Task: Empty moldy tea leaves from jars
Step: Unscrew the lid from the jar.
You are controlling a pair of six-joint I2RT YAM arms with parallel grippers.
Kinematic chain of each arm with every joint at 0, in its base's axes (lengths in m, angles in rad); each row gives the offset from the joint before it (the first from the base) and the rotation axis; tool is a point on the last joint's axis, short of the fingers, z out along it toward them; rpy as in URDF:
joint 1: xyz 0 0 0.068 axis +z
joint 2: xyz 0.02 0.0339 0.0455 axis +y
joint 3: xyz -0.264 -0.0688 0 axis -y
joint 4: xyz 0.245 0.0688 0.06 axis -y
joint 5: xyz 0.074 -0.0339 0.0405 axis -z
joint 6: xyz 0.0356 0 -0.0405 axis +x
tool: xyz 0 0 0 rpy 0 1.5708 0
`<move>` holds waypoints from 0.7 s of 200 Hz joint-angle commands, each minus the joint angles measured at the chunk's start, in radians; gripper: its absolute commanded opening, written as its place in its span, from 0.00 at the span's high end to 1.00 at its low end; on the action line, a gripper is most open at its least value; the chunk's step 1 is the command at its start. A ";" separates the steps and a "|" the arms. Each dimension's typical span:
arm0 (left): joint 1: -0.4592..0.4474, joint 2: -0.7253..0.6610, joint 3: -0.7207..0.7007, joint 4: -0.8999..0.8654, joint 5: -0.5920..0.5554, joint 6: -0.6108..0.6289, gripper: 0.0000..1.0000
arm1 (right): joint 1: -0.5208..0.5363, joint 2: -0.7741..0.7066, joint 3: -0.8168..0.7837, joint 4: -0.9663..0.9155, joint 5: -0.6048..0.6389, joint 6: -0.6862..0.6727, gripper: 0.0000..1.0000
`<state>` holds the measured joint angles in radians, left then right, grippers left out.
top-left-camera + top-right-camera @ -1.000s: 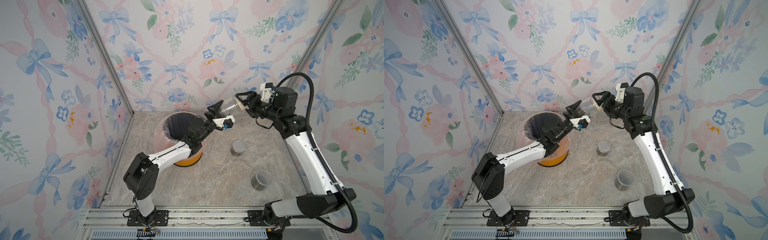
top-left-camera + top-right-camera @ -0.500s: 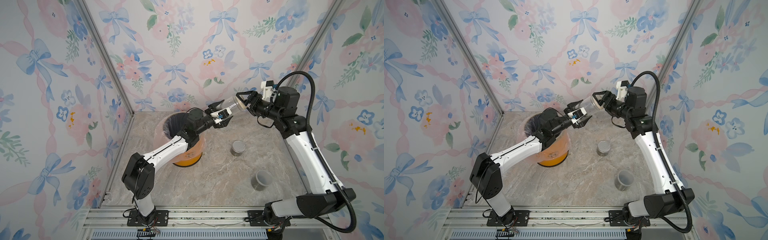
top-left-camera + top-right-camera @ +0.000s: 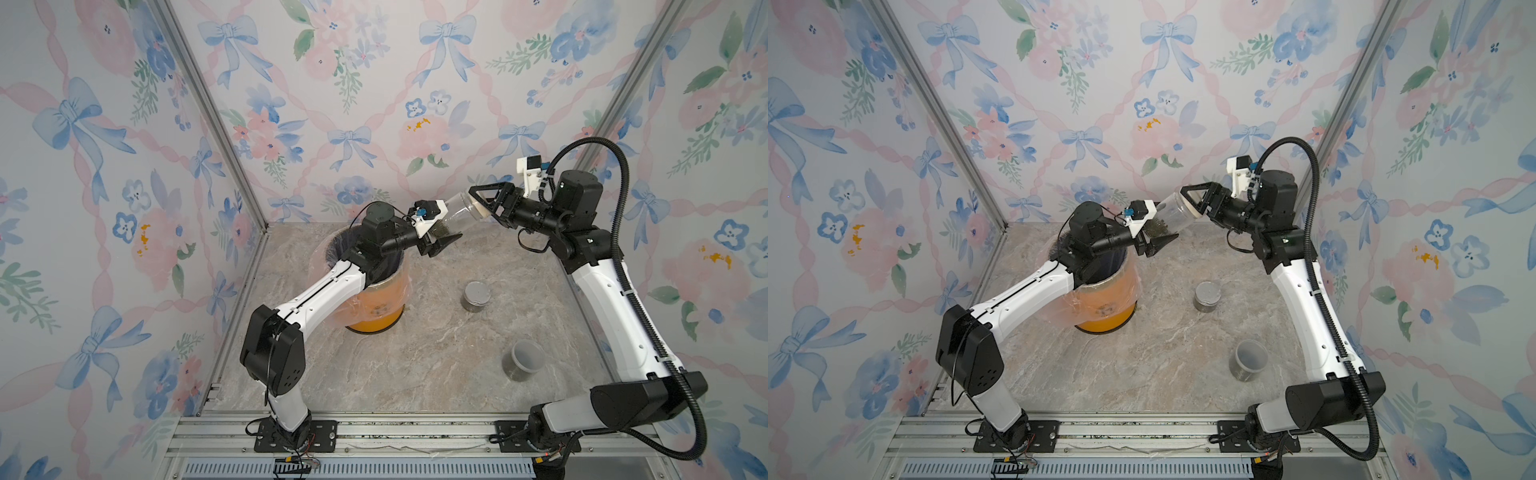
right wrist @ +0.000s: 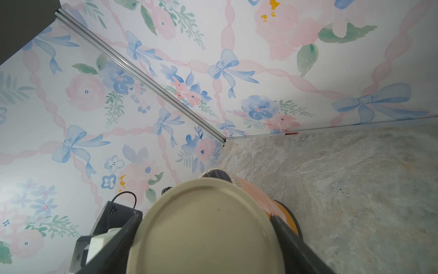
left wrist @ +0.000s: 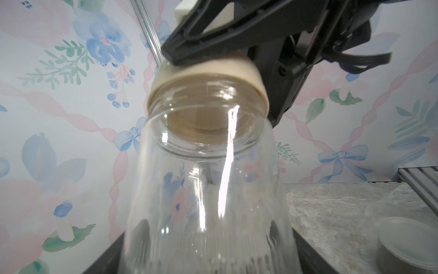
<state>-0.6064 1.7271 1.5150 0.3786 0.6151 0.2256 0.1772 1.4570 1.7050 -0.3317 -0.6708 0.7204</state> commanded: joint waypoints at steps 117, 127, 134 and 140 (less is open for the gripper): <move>0.020 -0.110 -0.018 0.047 0.038 -0.069 0.80 | -0.089 -0.031 -0.020 0.119 -0.085 0.068 0.44; 0.020 -0.122 -0.029 0.055 0.023 -0.069 0.79 | -0.097 -0.041 -0.032 0.105 -0.079 0.061 0.44; 0.021 -0.131 -0.038 0.060 0.015 -0.068 0.80 | -0.102 -0.052 -0.049 0.096 -0.072 0.053 0.44; 0.022 -0.140 -0.046 0.062 0.009 -0.066 0.80 | -0.106 -0.062 -0.066 0.084 -0.061 0.043 0.44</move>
<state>-0.5941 1.6672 1.4864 0.3637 0.6586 0.1627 0.0925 1.4483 1.6814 -0.2413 -0.7486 0.7769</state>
